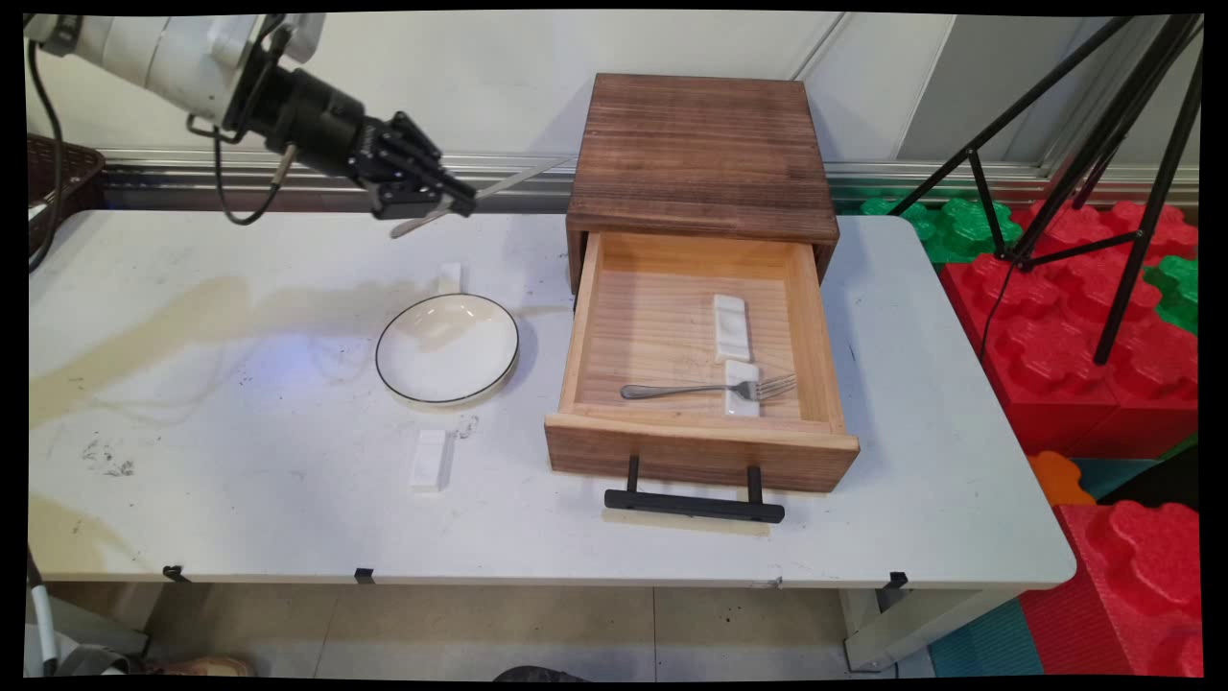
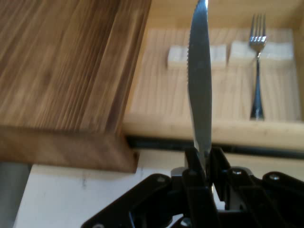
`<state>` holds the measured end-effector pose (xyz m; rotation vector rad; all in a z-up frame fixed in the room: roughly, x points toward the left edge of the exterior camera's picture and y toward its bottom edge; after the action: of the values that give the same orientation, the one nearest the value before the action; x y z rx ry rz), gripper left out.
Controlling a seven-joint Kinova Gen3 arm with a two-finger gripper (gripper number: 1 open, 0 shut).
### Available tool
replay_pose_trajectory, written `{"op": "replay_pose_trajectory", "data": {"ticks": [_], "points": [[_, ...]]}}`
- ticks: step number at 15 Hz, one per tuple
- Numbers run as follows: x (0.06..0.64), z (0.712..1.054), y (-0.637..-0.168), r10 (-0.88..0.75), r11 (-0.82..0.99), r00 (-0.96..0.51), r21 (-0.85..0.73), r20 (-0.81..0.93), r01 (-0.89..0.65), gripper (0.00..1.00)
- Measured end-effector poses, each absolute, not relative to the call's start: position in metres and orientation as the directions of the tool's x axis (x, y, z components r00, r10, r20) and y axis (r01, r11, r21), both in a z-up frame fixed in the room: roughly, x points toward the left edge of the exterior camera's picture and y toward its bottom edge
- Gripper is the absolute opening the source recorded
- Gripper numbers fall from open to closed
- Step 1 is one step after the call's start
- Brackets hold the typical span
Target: Place the picked object into the drawer
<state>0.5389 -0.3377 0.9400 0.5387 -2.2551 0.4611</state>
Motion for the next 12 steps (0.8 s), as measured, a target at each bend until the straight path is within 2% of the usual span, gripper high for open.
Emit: {"op": "replay_pose_trajectory", "data": {"ticks": [7, 12], "points": [[0.484, 0.956, -0.354, -0.197, 0.857, -0.591, -0.156, 0.782, -0.491, 0.00], [0.439, 0.951, -0.376, -0.181, 0.865, -0.598, -0.163, 0.781, -0.475, 0.00]]}}
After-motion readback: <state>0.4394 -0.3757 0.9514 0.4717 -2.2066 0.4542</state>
